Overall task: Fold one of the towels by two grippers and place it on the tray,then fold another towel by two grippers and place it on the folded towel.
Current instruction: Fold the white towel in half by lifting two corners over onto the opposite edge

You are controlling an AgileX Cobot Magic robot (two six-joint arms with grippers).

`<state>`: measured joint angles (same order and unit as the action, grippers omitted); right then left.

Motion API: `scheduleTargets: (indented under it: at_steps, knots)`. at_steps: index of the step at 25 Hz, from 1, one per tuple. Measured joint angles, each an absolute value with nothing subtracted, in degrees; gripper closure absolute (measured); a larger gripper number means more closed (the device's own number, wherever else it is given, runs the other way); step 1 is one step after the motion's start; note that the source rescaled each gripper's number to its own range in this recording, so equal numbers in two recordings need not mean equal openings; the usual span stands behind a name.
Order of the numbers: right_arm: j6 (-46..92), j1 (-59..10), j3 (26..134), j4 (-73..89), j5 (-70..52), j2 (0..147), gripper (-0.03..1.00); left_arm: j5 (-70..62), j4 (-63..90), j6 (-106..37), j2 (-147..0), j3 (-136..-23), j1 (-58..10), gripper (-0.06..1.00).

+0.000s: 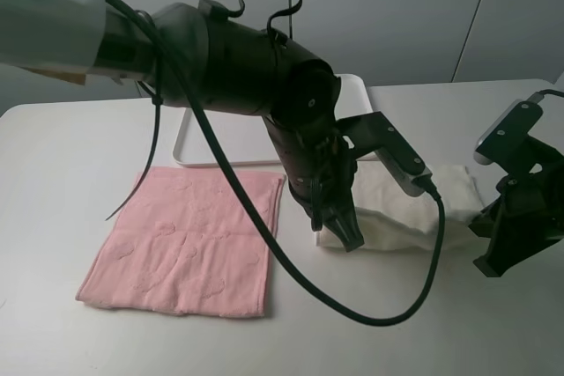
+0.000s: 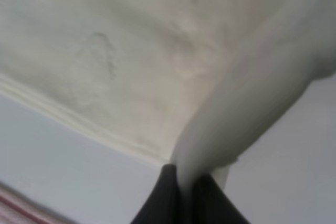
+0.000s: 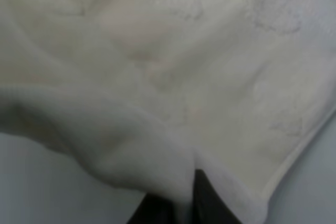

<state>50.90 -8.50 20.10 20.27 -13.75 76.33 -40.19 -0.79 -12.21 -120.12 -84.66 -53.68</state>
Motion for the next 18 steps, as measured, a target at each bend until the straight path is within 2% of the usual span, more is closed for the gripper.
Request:
scheduleTargets:
  at_steps: [5, 18]
  knots:
    - [43.66, -8.50, 23.45, 20.27, -12.89, 76.33, 0.96, -38.09, 2.91, -12.21, -119.69, -84.66, -49.96, 0.94]
    - [31.44, -4.65, 30.33, 20.27, -10.87, 83.41, 0.96, -31.91, 3.79, -11.50, -120.98, -85.97, -48.66, 0.94]
